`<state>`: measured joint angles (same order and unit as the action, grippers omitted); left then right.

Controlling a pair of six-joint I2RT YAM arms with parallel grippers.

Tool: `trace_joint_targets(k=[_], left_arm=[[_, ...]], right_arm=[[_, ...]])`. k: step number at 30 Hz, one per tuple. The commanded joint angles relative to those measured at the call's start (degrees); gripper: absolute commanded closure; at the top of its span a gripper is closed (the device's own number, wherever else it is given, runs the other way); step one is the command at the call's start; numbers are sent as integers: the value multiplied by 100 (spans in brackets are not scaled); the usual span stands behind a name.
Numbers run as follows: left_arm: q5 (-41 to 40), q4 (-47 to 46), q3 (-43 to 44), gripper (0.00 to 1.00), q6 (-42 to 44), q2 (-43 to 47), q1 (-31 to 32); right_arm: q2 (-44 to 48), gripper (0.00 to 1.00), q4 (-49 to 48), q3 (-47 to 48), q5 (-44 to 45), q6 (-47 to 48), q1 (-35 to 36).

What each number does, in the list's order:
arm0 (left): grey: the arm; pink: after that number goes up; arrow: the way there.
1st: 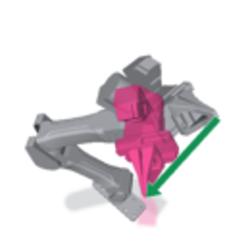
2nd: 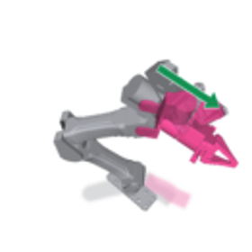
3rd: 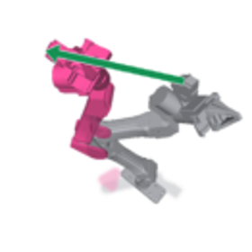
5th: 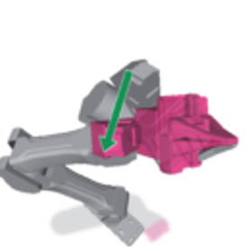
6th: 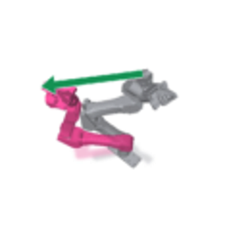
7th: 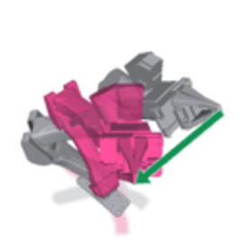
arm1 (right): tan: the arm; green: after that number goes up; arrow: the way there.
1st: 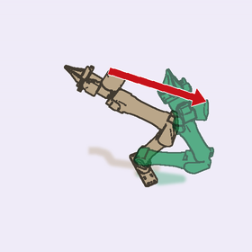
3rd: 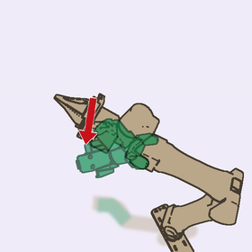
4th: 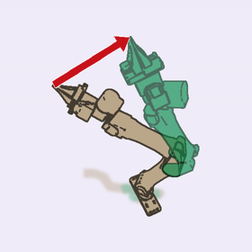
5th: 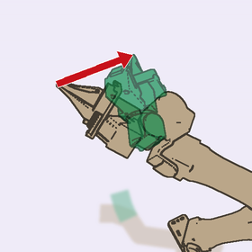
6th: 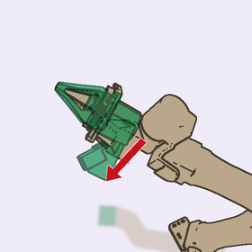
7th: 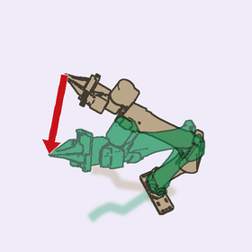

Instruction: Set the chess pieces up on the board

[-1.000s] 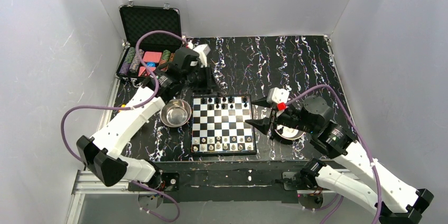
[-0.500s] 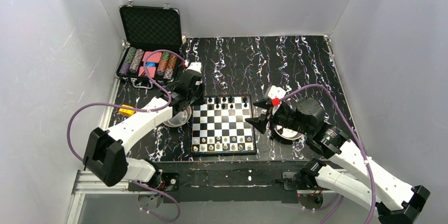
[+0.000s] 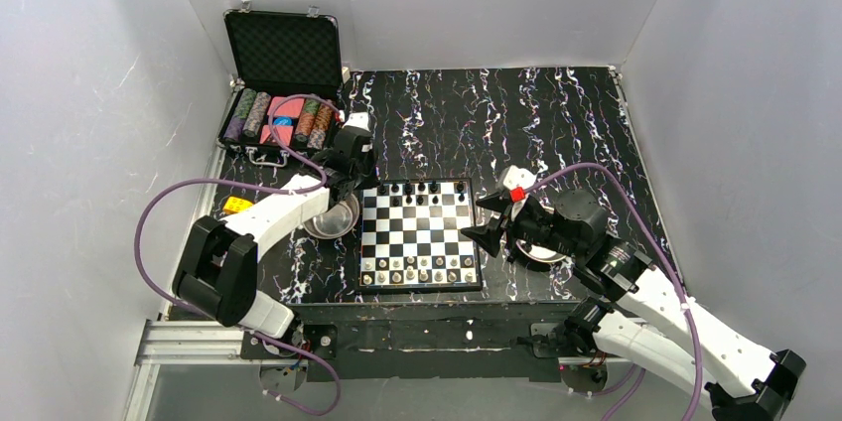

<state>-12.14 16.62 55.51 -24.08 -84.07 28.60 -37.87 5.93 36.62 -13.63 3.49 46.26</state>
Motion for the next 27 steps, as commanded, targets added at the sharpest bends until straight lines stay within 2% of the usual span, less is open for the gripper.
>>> trace_joint_targets(k=[1, 27], left_arm=[[3, -430, -181, 100, 63, -9, -69], [-449, -649, -345, 100, -77, -654, -170]], right_arm=[[10, 28, -251, -41, -59, 4, 32], [-6, 29, -72, -144, -319, 83, 32]])
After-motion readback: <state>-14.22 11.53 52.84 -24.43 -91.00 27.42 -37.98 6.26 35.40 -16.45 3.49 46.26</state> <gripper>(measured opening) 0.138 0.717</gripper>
